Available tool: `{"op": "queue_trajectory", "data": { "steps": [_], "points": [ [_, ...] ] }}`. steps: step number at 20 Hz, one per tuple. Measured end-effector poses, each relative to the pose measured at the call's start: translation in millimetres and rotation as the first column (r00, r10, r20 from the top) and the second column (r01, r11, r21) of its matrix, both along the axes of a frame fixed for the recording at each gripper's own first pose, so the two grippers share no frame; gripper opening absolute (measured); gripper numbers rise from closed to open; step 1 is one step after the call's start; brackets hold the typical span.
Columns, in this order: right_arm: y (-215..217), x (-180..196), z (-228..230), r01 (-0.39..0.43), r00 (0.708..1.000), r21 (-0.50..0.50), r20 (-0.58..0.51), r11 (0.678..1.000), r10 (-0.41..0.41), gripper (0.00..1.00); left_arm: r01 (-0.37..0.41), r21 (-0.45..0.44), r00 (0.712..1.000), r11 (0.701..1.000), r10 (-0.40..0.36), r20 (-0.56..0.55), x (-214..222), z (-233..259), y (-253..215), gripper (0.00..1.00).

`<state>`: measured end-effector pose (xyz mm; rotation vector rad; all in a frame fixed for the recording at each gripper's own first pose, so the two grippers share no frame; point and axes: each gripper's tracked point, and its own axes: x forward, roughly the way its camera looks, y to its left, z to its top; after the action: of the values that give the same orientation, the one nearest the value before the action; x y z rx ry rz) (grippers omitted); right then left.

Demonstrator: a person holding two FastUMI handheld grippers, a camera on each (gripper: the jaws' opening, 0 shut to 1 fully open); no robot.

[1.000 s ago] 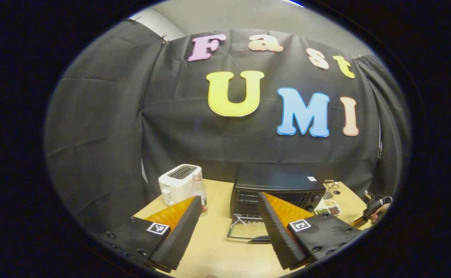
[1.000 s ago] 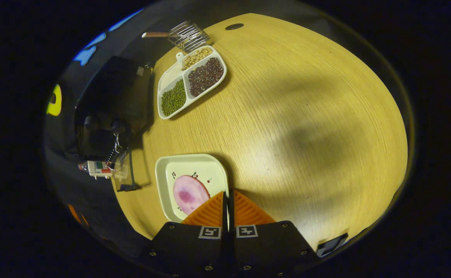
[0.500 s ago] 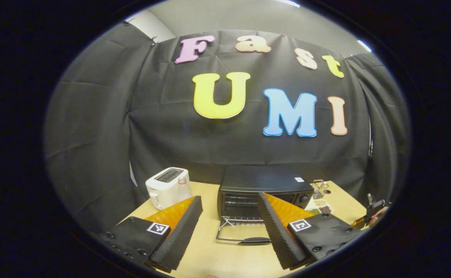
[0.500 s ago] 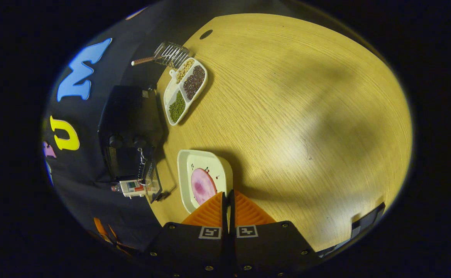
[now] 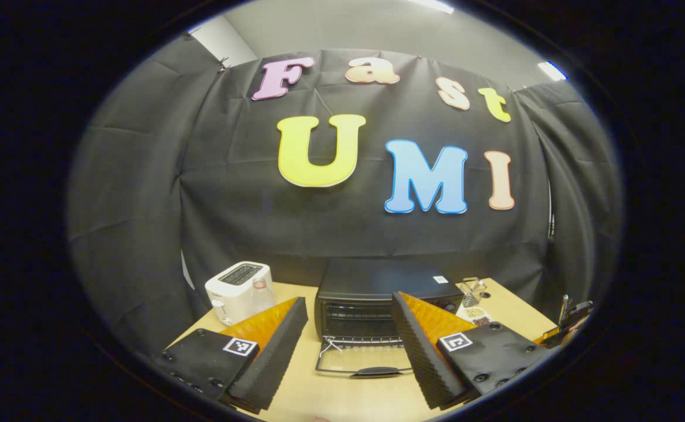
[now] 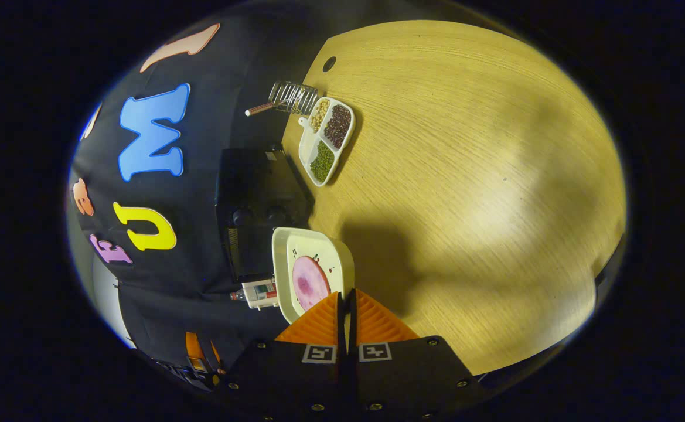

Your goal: Open the electric oven with the left hand, put the food in, and close the electric oven.

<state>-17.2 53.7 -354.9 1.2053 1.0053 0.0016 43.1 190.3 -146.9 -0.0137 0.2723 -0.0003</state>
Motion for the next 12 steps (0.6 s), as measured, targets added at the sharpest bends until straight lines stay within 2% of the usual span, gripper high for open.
{"op": "queue_trajectory", "data": {
  "steps": [3,5,6,7,12],
  "points": [
    [26.2,2.4,17.0,0.016,1.0,0.029,0.026,0.999,-0.017,0.0,0.013,-0.008,0.999,1.0,-0.013,0.032,-1.3,14.0,-1.2,1.0],
    [51.6,11.8,29.5,0.027,0.999,0.083,0.031,0.996,-0.03,0.0,0.026,-0.016,0.998,1.0,-0.025,0.05,-3.2,22.2,-2.3,0.91],
    [64.7,17.2,33.1,0.018,0.999,0.094,0.034,0.995,-0.021,0.0,0.031,-0.017,0.998,0.999,-0.03,0.054,-3.7,24.2,-3.4,0.91],
    [77.1,21.6,34.9,0.008,0.999,0.099,0.036,0.995,-0.011,0.0,0.03,-0.014,0.998,0.999,-0.029,0.055,-5.3,25.4,0.0,1.0],
    [123.5,55.0,25.2,-0.016,1.0,0.085,0.026,0.996,0.013,0.0,-0.018,-0.004,0.997,1.0,0.019,0.076,-21.3,32.6,24.6,0.98]
  ]
}}
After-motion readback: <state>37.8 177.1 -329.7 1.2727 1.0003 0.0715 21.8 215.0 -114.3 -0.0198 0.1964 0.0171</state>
